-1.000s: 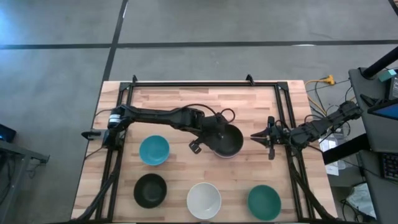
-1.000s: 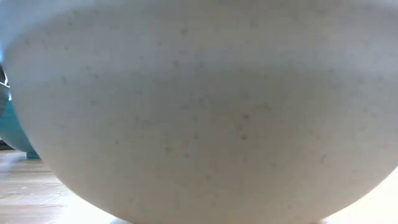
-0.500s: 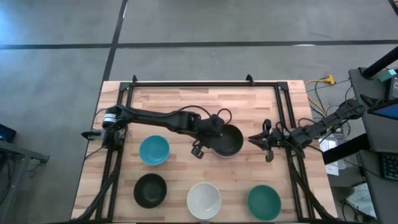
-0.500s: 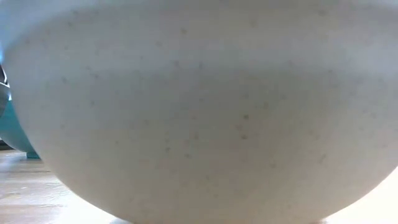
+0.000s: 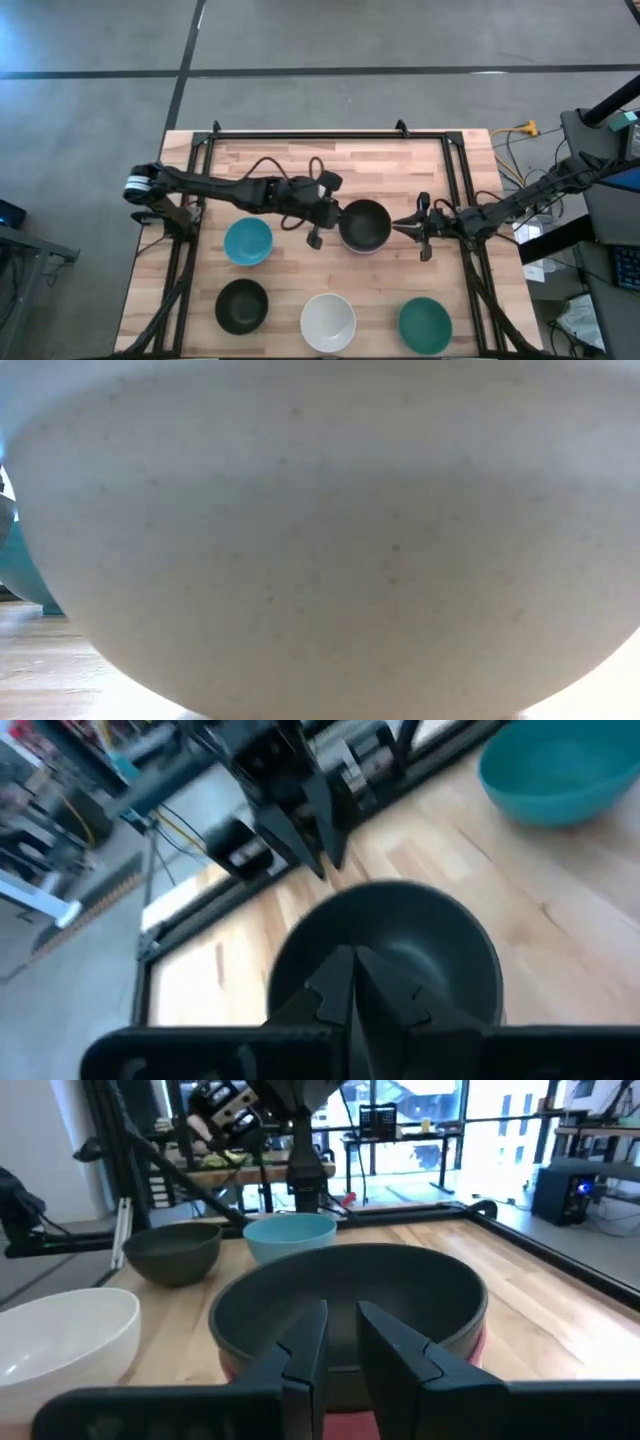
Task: Nest bowls inside each other
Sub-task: Stack the top black bowl on the pink bowl
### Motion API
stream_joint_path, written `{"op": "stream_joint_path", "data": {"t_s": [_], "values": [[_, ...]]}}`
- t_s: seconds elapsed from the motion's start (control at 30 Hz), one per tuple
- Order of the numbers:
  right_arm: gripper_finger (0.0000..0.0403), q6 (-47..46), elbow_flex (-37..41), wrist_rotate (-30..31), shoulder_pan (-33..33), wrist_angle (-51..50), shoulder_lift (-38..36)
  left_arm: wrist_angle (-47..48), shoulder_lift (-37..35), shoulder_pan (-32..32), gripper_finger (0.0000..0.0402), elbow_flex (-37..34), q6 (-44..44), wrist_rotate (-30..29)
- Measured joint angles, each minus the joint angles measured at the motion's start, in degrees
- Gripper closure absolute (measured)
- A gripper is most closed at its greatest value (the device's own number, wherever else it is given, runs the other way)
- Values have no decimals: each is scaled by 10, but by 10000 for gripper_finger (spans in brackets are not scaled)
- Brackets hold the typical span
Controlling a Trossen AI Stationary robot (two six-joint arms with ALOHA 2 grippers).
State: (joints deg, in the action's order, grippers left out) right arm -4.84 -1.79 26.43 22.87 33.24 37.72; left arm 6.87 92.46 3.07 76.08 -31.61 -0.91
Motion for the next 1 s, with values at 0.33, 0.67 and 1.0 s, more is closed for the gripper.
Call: {"op": "stream_joint_path", "data": {"t_s": [0.33, 0.67, 1.0], "values": [[351, -10, -38, -29, -41, -10, 92, -65, -22, -1, 401, -78, 28, -13], [351, 4, -75, -29, -50, -14, 137, -69, -22, -1, 401, -87, 58, -14], [351, 18, -81, -29, -51, -15, 130, -97, 2, -6, 401, -98, 103, -14]]}}
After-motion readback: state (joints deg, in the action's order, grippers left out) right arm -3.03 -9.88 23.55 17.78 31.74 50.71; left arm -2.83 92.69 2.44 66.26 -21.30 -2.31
